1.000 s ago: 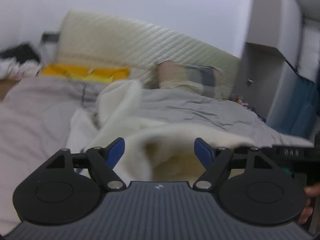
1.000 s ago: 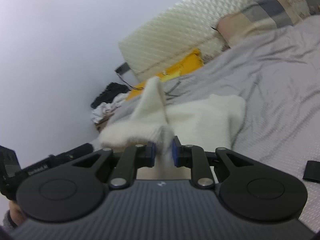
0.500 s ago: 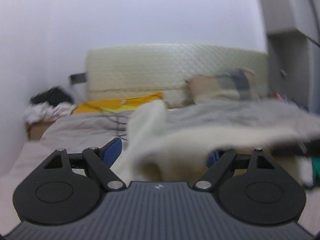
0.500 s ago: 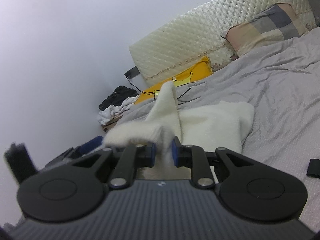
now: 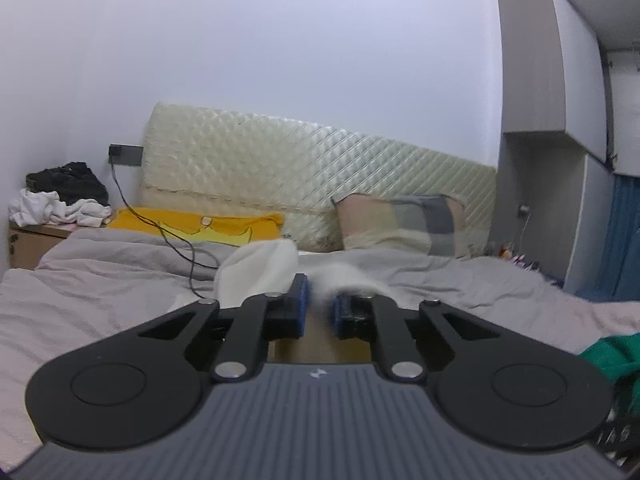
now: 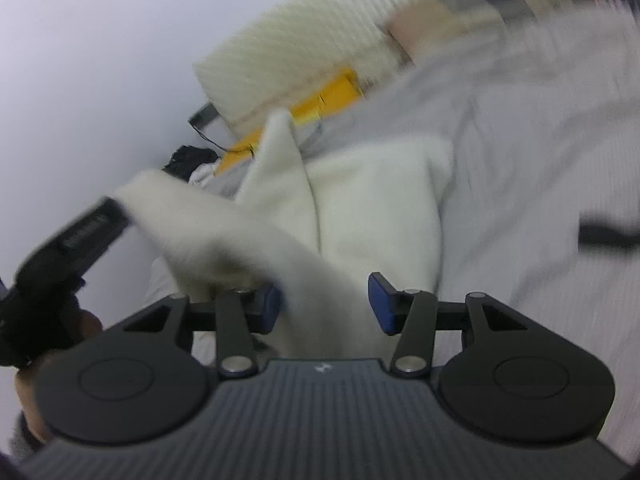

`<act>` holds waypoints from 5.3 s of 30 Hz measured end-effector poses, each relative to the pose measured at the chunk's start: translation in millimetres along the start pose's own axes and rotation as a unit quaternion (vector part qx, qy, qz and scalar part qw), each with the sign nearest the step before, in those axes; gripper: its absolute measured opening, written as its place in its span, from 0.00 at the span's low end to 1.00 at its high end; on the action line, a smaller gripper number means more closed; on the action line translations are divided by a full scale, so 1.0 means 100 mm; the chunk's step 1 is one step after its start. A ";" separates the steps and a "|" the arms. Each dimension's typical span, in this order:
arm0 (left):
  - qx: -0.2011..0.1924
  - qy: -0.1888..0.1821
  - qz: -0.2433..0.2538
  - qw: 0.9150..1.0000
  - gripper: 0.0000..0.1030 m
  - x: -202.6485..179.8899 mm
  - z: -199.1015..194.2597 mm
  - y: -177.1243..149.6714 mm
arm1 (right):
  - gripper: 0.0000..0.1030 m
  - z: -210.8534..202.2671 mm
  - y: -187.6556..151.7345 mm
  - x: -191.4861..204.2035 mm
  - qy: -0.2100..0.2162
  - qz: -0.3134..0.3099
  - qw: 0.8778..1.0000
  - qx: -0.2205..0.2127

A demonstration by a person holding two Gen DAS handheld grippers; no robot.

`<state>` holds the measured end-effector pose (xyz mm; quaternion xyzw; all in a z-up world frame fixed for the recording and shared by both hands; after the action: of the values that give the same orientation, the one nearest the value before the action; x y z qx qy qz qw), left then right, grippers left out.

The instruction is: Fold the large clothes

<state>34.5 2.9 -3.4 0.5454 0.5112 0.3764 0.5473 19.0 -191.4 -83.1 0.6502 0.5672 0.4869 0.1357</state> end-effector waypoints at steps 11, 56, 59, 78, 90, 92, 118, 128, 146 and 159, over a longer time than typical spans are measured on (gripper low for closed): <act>-0.003 -0.054 -0.008 0.998 0.13 -0.06 -0.12 0.13 | 0.63 -0.37 -0.19 0.32 0.015 -0.073 0.997 -0.032; 0.024 -0.163 -0.035 0.986 0.13 0.01 -0.14 0.14 | 0.74 -0.45 -0.62 0.50 -0.181 -0.019 0.982 -0.059; 0.022 -0.162 -0.034 0.986 0.13 0.03 -0.12 0.14 | 0.74 -0.41 -0.64 0.69 -0.172 -0.058 0.981 -0.068; 0.016 -0.149 -0.041 0.988 0.13 0.07 -0.14 0.11 | 0.73 -0.41 -0.40 0.59 -0.268 -0.051 0.939 -0.209; -0.002 -0.096 -0.058 0.994 0.11 0.20 -0.20 0.12 | 0.64 -0.05 -0.72 0.21 -0.222 -0.018 0.971 -0.084; -0.004 -0.085 -0.060 0.994 0.11 0.24 -0.22 0.14 | 0.64 -0.13 -0.64 0.22 -0.232 -0.029 0.965 -0.119; -0.165 -0.021 -0.028 0.986 0.11 0.26 -1.22 2.25 | 0.64 -1.15 1.95 1.47 -0.093 -0.184 0.937 -0.282; -0.240 -0.027 0.056 0.969 0.11 -0.08 -1.80 3.86 | 0.64 -2.27 2.86 2.37 -0.047 -0.242 0.898 -0.363; -0.102 -0.017 0.074 0.992 0.11 0.21 0.34 3.53 | 0.65 -0.50 3.48 1.67 -0.121 -0.273 0.920 -0.254; 0.049 0.059 0.001 0.997 0.11 1.46 3.75 0.96 | 0.63 3.24 3.32 0.02 -0.175 -0.270 0.934 -0.155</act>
<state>441.0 77.0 25.0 0.5494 0.5594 0.3829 0.4884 475.1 -173.6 1.3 0.5179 0.6066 0.3923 0.4581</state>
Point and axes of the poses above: each gripper's, at about its wrist camera, not at the fingertips, and z roughly the way its jaws point, x to its left, y to its top, the point moved 7 cm from there along z, roughly the way its jaws point, and after that the axes turned 6 degrees about -y, right-handed, at the moved point
